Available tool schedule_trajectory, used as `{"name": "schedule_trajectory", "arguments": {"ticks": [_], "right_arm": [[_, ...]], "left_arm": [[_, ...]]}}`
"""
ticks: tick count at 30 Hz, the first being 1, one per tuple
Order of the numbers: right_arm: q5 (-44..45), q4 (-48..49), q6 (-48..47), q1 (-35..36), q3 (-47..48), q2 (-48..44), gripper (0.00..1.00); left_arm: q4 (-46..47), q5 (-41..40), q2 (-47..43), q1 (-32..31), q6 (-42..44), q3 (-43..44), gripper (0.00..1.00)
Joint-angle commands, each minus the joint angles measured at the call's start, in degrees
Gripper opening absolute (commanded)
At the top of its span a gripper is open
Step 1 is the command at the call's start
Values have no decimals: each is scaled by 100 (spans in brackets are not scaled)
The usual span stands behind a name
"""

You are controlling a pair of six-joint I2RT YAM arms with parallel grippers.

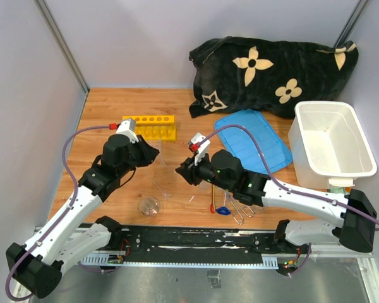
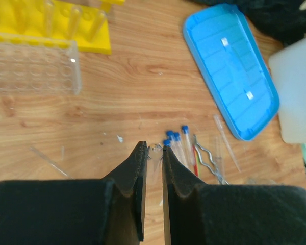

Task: Organize the chemistry lab equipment
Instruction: Pick up the test tube at the center of the board, then insert the test tube into the slot of the test tube rack.

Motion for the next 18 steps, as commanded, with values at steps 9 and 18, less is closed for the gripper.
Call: {"name": "schedule_trajectory", "arguments": {"ticks": [9,18], "right_arm": [[694,-677,8,125,-615,-379,29],[904,-709,-154,121,-771,-403,28]], "left_arm": [[802,-2315,790,-4,1220,634,0],[1370,-2673,2035,332,1750,1228,0]]}}
